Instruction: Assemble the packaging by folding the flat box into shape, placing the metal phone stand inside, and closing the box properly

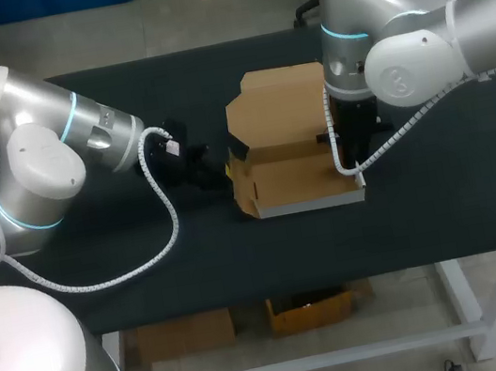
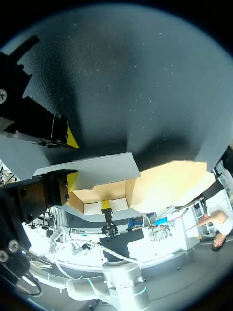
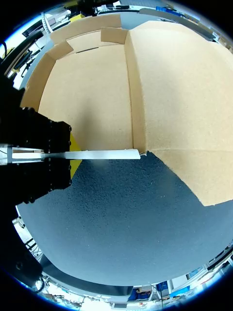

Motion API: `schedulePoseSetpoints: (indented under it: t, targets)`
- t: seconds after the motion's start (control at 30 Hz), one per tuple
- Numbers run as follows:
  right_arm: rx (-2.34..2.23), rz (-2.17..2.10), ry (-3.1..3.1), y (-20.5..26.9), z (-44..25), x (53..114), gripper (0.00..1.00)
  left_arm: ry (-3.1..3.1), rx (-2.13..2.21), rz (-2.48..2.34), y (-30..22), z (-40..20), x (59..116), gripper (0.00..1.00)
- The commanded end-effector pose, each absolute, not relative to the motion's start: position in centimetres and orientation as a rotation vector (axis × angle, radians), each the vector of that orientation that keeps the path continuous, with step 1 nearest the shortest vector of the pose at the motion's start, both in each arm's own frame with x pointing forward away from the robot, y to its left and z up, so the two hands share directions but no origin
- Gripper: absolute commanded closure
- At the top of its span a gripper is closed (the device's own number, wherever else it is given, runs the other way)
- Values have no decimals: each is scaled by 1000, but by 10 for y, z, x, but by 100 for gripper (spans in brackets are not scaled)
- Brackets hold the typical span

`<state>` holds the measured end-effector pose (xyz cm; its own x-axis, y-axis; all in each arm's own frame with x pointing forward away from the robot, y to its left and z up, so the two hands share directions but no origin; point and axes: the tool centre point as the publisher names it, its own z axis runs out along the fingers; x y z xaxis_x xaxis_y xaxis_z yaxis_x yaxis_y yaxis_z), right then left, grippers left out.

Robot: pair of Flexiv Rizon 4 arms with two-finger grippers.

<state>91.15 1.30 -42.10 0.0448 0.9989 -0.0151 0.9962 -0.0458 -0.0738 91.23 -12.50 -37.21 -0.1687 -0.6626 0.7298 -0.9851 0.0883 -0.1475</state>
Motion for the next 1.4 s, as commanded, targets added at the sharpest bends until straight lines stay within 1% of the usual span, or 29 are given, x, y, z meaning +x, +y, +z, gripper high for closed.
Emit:
schedulePoseSetpoints:
  t: [0.03, 0.33, 0.97, 1.4]
  targets:
    - [-2240, 99, -2139, 14, -422, 912, 100, -1897, 1617, 866, -134, -367, 914, 70]
    - [-2240, 99, -2139, 14, -422, 912, 100, -1956, 1612, 843, -152, -360, 913, 64]
    - [-2240, 99, -2139, 14, -422, 912, 100, -2076, 1720, 725, -184, -366, 911, 63]
    - [-2240, 99, -2139, 14, -422, 912, 100, -2124, 1819, 656, -185, -374, 912, 64]
